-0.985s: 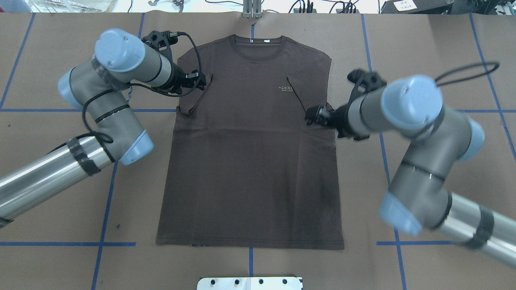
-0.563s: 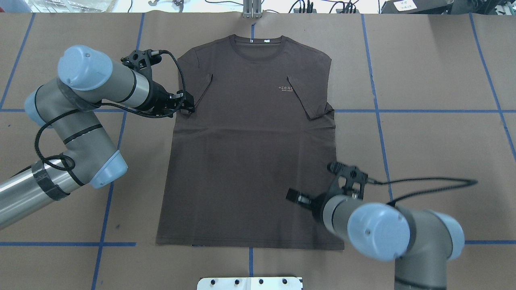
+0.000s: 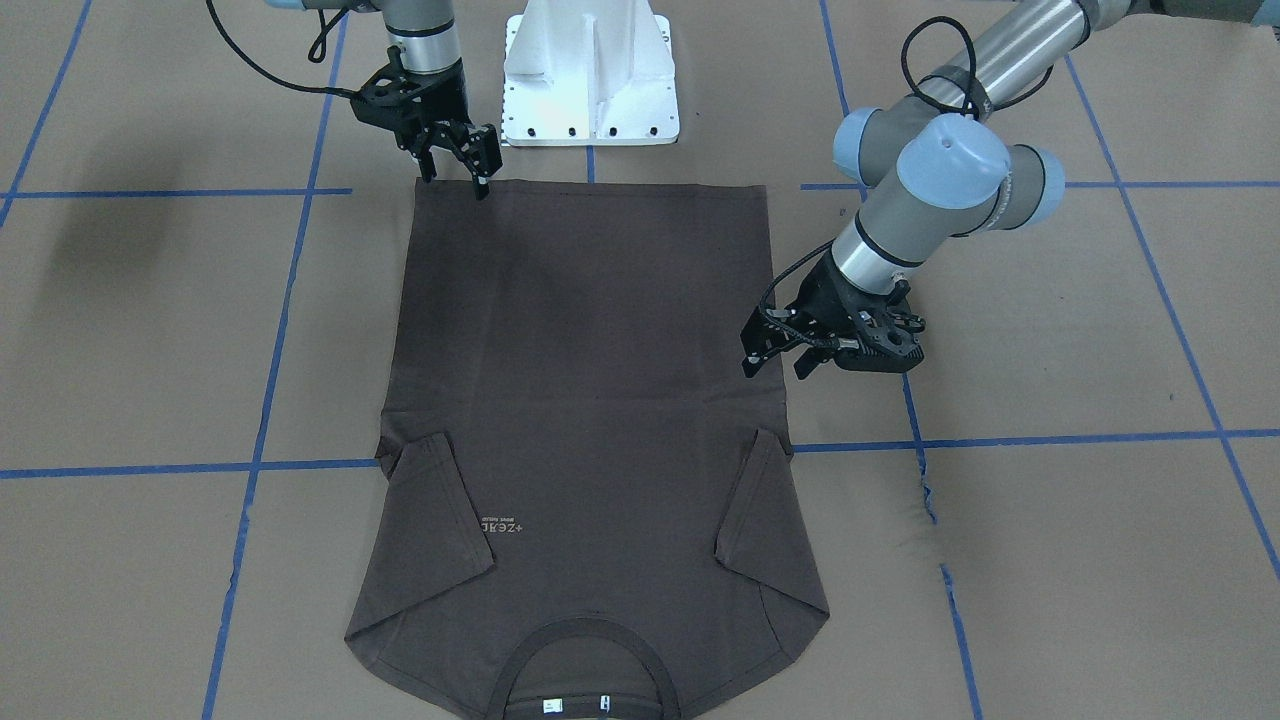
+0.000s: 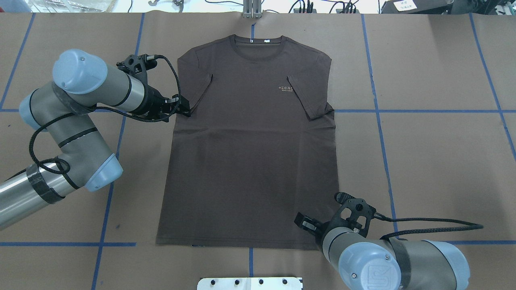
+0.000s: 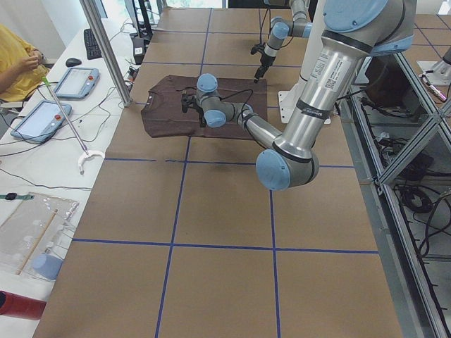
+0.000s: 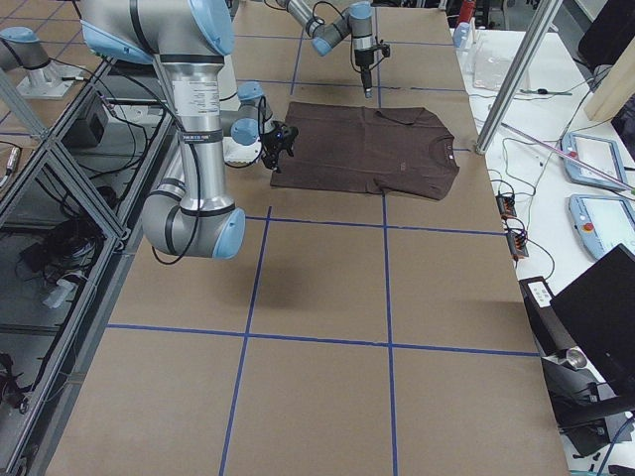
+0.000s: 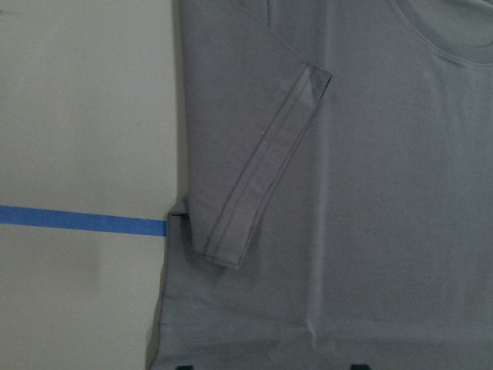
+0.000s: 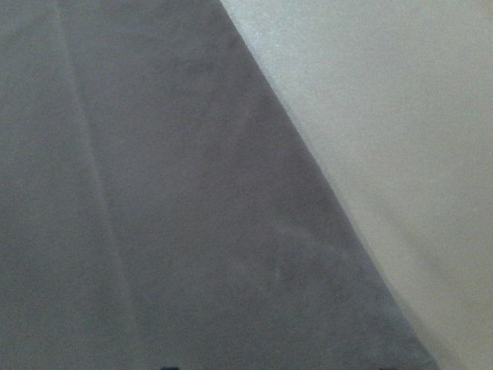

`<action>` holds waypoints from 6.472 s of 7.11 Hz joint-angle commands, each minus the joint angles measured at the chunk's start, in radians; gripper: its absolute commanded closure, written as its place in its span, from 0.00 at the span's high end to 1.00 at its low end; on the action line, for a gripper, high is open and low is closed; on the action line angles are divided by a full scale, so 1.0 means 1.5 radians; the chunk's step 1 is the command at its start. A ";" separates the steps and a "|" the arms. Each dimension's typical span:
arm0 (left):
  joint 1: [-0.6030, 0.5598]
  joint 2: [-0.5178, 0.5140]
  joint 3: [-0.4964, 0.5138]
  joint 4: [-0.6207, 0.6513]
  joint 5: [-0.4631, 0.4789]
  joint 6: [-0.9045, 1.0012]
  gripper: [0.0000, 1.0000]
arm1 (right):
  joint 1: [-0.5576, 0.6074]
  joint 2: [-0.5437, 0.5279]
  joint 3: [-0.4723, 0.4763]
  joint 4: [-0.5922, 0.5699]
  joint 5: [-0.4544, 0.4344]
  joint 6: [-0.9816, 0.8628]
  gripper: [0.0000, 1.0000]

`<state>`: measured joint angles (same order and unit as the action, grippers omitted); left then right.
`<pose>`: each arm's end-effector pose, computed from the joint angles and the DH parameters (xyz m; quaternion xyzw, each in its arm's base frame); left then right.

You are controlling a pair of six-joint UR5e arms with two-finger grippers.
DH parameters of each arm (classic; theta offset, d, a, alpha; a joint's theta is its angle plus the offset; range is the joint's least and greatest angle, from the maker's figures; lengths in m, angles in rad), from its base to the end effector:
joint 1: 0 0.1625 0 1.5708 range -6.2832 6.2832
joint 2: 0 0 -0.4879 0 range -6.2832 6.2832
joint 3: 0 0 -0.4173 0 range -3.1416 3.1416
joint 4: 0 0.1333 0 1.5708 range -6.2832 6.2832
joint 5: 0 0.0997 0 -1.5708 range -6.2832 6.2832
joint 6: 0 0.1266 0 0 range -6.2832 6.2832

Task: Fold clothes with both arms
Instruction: 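Move both grippers down to the hem corners nearest the robot, then grasp the two hem corners with the left and right grippers, then lift the hem with both grippers and fold it up onto the collar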

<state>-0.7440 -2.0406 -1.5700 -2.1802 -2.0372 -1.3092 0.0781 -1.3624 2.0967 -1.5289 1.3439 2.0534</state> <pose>0.4927 -0.5573 0.3745 0.0670 0.5333 -0.0842 0.8391 -0.5539 -0.2056 0.3784 0.0271 -0.3894 0.2956 0.8719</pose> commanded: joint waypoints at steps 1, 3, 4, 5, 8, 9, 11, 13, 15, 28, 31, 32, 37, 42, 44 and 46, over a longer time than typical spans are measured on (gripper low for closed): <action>0.000 0.000 0.004 -0.001 0.000 -0.001 0.75 | -0.005 -0.030 0.001 -0.004 0.015 0.034 0.86; 0.000 0.000 0.003 -0.001 0.000 -0.001 0.75 | -0.016 -0.036 -0.005 -0.004 0.028 0.034 0.81; 0.000 0.000 0.003 -0.001 0.001 -0.001 0.75 | -0.021 -0.042 -0.005 -0.005 0.028 0.036 0.81; 0.000 0.000 0.000 -0.001 0.001 -0.002 0.75 | -0.023 -0.050 -0.005 -0.005 0.028 0.037 0.78; 0.000 -0.001 -0.001 -0.001 0.001 -0.002 0.75 | -0.026 -0.054 -0.003 -0.005 0.041 0.039 0.37; 0.000 0.000 0.000 -0.001 0.002 -0.002 0.75 | -0.027 -0.053 -0.003 -0.005 0.041 0.045 0.10; -0.001 0.000 0.001 -0.001 0.002 -0.002 0.75 | -0.024 -0.053 0.001 -0.005 0.046 0.045 0.00; -0.005 0.015 -0.050 0.007 0.005 -0.062 0.75 | -0.021 -0.054 0.018 -0.006 0.048 0.044 0.00; 0.084 0.140 -0.211 0.049 0.057 -0.178 0.75 | -0.020 -0.055 0.045 -0.006 0.048 0.044 0.00; 0.375 0.211 -0.305 0.272 0.247 -0.382 0.58 | -0.016 -0.052 0.053 -0.011 0.054 0.044 0.00; 0.375 0.211 -0.303 0.272 0.247 -0.382 0.28 | -0.016 -0.053 0.053 -0.011 0.054 0.044 0.00; 0.375 0.211 -0.305 0.273 0.246 -0.382 0.17 | -0.015 -0.054 0.053 -0.011 0.054 0.044 0.00; 0.377 0.209 -0.378 0.281 0.239 -0.395 0.00 | -0.017 -0.063 0.058 -0.011 0.056 0.044 0.00; 0.455 0.190 -0.492 0.403 0.241 -0.484 0.00 | -0.027 -0.148 0.211 -0.010 0.061 0.039 0.00; 0.324 0.131 -0.449 0.404 0.243 -0.416 0.00 | 0.087 -0.077 0.164 -0.012 0.116 -0.039 0.00; 0.232 0.086 -0.362 0.397 0.243 -0.310 0.00 | 0.223 0.016 0.035 -0.012 0.184 -0.155 0.00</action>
<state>-0.3055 -1.8679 -2.1887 -1.5779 -1.6722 -1.8644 0.2871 -1.4347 2.2748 -1.5460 1.5559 1.9312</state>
